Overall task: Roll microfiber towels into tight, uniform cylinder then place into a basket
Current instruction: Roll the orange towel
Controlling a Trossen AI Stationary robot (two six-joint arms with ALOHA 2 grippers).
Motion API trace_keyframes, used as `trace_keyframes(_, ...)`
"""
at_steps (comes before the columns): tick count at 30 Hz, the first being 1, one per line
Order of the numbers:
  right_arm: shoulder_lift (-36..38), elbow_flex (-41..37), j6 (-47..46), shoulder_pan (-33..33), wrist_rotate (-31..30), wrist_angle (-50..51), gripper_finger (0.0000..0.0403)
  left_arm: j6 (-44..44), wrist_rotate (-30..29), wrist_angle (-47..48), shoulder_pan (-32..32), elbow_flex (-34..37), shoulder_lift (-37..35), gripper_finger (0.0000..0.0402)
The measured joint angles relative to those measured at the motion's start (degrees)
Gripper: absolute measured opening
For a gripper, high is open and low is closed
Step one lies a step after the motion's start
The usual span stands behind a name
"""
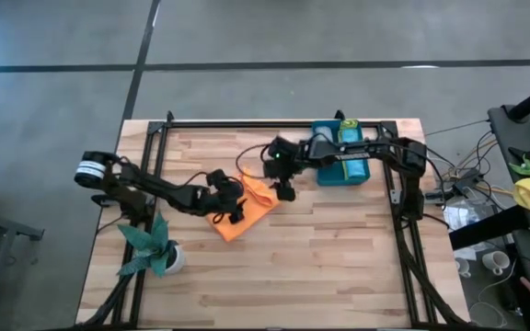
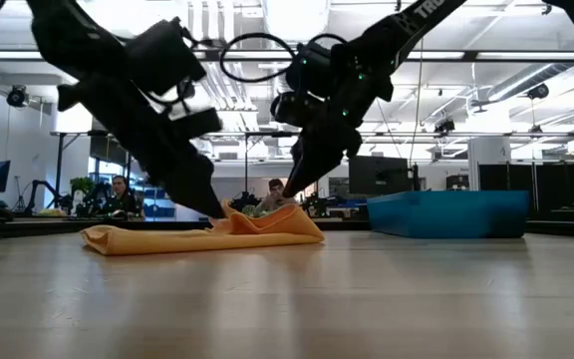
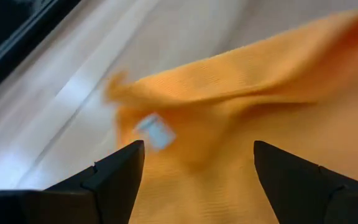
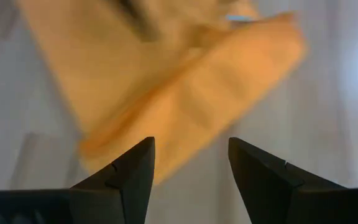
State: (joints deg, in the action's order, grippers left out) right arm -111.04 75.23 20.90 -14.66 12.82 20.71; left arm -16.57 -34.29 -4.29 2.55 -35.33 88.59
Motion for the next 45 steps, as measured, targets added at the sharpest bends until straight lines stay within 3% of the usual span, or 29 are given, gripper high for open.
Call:
trace_keyframes(3,-0.85,-0.5,-0.29,1.69,-0.21,-0.06,0.0201,-5.26,-0.45,1.72,-2.95,0.09,0.23,0.0285)
trace_keyframes(11,-4.29,-0.51,-3.77,3.2,-0.41,-3.55,0.0201,1.89,2.52,2.36,-7.61,0.13,0.2,0.0282)
trace_keyframes(15,-4.82,-0.49,-3.98,3.5,-0.41,-4.14,0.0201,-9.3,9.83,4.96,-10.88,-0.01,-0.35,0.0248)
trace_keyframes(22,-5.38,-0.51,-5.92,3.65,-0.28,-4.24,0.0201,-28.16,19.4,4.93,-13.41,-2.51,-1.41,0.0133)
trace_keyframes(25,-5.38,-0.51,-5.94,3.75,-0.39,-5.07,0.0201,-39.05,20.33,5.39,-14.94,-3.02,-1.29,0.0097)
trace_keyframes(28,-5.38,-0.51,-6.65,3.89,-0.26,-5.46,0.0201,-45.76,20.62,5.34,-17.52,-2.95,-0.59,0.0086)
trace_keyframes(34,-5.37,-0.51,-7.43,3.89,-0.33,-5.52,0.0201,-44.89,26.21,4.9,-20.69,-3.13,1.56,0.0125)
trace_keyframes(38,-5.36,-0.51,-7.43,3.94,-0.31,-5.62,0.0201,-38.17,26.85,2.29,-20.72,-2.97,2.2,0.0152)
trace_keyframes(42,-5.36,-0.51,-7.43,3.94,-0.33,-5.78,0.0201,-34.3,27.33,-0.6,-20.72,-3.28,1.79,0.0153)
trace_keyframes(45,-5.36,-0.51,-7.97,3.92,-0.33,-6.0,0.0201,-33.6,27.76,-2.21,-20.85,-3.39,1.67,0.0131)
